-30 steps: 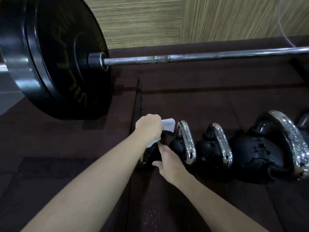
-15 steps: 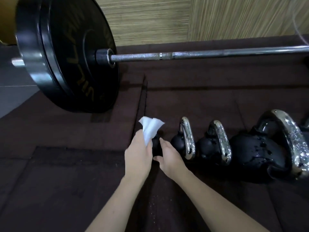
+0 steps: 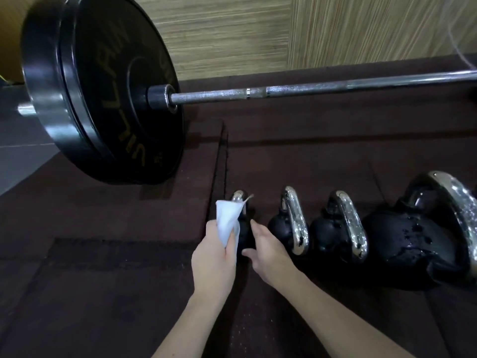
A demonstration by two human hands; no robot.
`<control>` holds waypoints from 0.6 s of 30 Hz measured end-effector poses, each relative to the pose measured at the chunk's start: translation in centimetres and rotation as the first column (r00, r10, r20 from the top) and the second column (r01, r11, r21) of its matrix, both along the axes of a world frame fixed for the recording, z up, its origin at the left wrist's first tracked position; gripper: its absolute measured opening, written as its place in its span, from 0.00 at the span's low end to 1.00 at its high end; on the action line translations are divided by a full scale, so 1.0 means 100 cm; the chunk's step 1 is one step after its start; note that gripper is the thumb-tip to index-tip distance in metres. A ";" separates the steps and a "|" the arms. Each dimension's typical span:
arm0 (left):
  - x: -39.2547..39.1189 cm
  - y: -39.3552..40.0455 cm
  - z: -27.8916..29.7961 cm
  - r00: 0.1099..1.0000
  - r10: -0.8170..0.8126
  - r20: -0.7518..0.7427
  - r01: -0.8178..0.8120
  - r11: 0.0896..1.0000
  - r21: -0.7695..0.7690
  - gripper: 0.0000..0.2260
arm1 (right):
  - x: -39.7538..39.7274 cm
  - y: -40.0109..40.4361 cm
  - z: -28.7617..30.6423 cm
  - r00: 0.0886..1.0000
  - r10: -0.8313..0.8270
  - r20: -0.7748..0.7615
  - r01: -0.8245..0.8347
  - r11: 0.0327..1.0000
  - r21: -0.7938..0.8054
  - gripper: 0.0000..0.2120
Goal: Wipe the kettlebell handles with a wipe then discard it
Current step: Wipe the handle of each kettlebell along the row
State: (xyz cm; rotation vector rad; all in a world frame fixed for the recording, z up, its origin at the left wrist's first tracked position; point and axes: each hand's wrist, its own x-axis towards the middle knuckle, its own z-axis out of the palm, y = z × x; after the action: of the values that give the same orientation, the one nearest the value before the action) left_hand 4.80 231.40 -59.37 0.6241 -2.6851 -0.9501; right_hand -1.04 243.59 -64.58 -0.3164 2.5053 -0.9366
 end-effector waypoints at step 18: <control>-0.144 0.042 0.035 0.453 -0.094 0.887 0.858 0.316 -0.405 0.16 | 0.005 0.002 0.003 0.998 -0.003 -0.057 0.003 1.000 0.010 0.35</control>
State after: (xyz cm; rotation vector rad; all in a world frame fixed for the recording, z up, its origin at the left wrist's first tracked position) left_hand -9.56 235.61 -55.88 -0.3241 -3.5872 1.0002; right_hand -0.58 243.81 -64.29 -0.3406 2.5621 -0.9280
